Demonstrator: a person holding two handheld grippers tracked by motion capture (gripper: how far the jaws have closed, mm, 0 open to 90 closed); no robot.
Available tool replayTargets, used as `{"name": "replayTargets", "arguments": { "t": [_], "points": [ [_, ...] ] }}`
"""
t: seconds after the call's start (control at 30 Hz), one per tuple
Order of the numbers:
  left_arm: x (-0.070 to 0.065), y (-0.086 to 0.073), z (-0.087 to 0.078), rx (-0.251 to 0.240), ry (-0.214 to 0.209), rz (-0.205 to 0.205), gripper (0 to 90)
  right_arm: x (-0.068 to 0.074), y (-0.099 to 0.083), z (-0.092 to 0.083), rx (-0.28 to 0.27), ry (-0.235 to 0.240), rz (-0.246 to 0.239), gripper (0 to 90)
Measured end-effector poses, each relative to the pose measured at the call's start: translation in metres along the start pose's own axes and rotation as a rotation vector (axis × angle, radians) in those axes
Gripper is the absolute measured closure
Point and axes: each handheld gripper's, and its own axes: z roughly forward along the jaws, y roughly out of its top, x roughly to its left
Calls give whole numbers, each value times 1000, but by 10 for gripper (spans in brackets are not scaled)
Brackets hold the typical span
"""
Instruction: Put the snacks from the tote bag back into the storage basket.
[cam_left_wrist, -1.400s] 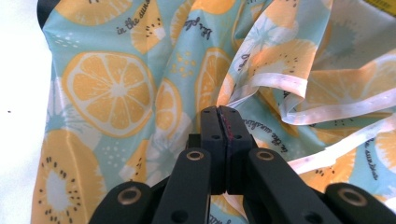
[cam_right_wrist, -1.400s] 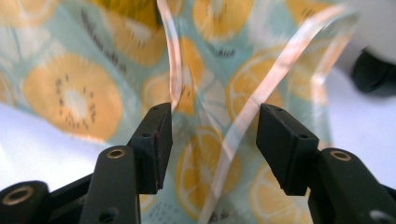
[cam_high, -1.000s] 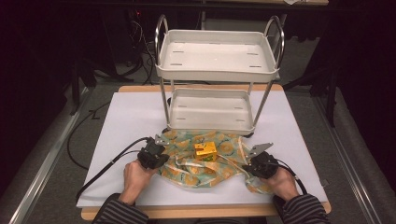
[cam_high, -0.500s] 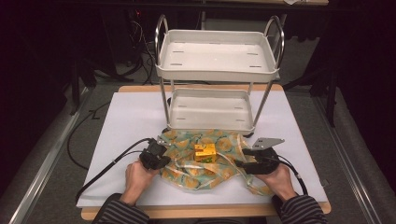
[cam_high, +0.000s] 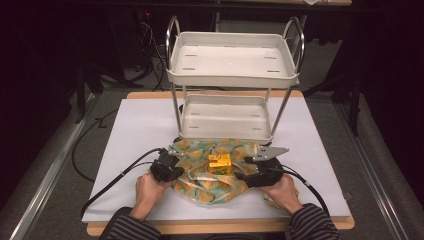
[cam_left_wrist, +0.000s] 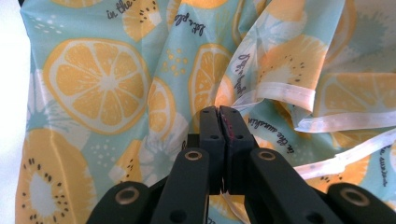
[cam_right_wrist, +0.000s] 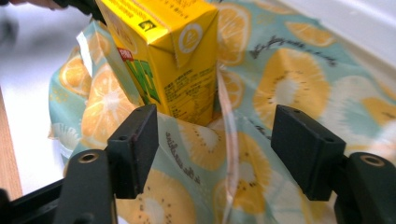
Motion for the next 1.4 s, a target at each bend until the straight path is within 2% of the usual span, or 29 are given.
{"name": "replayTargets", "arguments": {
  "t": [0.1,0.23,0.4,0.47,0.53,0.57,0.67,0.8,0.93,1.07,1.13,1.27,1.4],
  "points": [
    [0,0,-1,-14,3,-5,859,0,-2,11,46,-2,-10,309],
    [-3,0,-8,-55,15,7,777,1,-6,22,111,-15,-27,315],
    [-12,0,-23,-145,-3,8,598,0,-10,29,157,-27,-45,341],
    [-20,2,-30,-187,10,41,503,1,-10,32,174,-31,-54,344],
    [-25,2,-33,-246,-46,24,448,1,-11,34,190,-32,-57,347],
    [-26,2,-34,-248,-62,25,427,1,-11,34,198,-32,-56,348],
    [-30,5,-31,-237,-67,45,411,2,-12,36,205,-33,-52,353],
    [-37,12,-20,-224,-99,55,401,2,-13,37,215,-32,-46,358],
    [-36,17,0,-154,-103,66,411,0,-13,38,228,-28,-48,361],
    [-35,16,16,-81,-90,85,421,-1,-14,39,229,-22,-51,365],
    [-35,15,20,-63,-82,96,423,-1,-14,39,230,-23,-54,365],
    [-35,15,27,-35,-72,114,422,-1,-14,39,228,-23,-56,365],
    [-37,15,27,-32,-53,139,429,-1,-15,39,227,-24,-56,365]
  ]
}}
